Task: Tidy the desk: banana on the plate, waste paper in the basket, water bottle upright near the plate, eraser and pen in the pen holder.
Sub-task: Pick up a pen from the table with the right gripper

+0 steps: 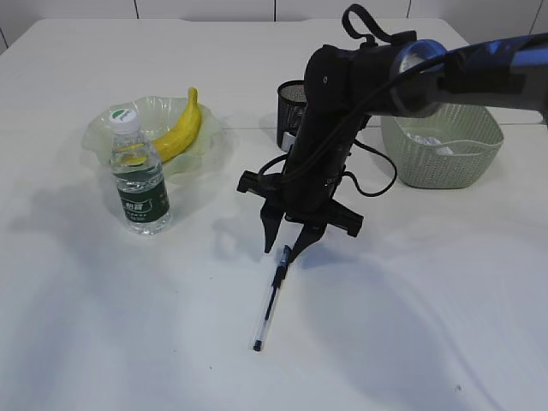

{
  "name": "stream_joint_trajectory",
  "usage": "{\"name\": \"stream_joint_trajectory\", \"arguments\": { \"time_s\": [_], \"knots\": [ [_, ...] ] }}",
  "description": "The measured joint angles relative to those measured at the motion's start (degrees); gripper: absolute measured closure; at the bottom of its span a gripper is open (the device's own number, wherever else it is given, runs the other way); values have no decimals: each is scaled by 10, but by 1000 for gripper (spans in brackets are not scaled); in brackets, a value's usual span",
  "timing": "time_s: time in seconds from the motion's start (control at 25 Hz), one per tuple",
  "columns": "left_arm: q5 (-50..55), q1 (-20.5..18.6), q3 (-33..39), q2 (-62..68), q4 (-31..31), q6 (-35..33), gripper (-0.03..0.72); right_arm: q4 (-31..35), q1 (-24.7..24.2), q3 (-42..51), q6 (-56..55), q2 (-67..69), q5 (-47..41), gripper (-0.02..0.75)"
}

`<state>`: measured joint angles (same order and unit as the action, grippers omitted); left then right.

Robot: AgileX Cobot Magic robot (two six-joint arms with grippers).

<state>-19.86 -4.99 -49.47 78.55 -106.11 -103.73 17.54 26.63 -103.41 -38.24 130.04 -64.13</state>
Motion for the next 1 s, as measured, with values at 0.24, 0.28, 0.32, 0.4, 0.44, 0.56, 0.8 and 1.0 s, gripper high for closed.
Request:
{"name": "stream_joint_trajectory", "arguments": {
  "time_s": [0.24, 0.28, 0.32, 0.4, 0.44, 0.56, 0.8, 1.0],
  "knots": [
    [1, 0, 0, 0, 0, 0, 445, 2, 11, -1, -4, 19, 0, 472],
    [1, 0, 0, 0, 0, 0, 445, -1, 12, -1, -4, 19, 0, 472],
    [1, 0, 0, 0, 0, 0, 445, -8, 13, -1, -5, 19, 0, 472],
    [1, 0, 0, 0, 0, 0, 445, -19, 14, -1, -6, 19, 0, 472],
    [1, 0, 0, 0, 0, 0, 445, -28, 14, -1, -6, 19, -1, 472],
    [1, 0, 0, 0, 0, 0, 445, -41, 14, -1, -8, 19, -2, 471],
    [1, 0, 0, 0, 0, 0, 445, -44, 14, -1, -9, 19, 4, 472],
    [1, 0, 0, 0, 0, 0, 445, -44, 14, -1, -9, 19, 6, 471]
  ]
}}
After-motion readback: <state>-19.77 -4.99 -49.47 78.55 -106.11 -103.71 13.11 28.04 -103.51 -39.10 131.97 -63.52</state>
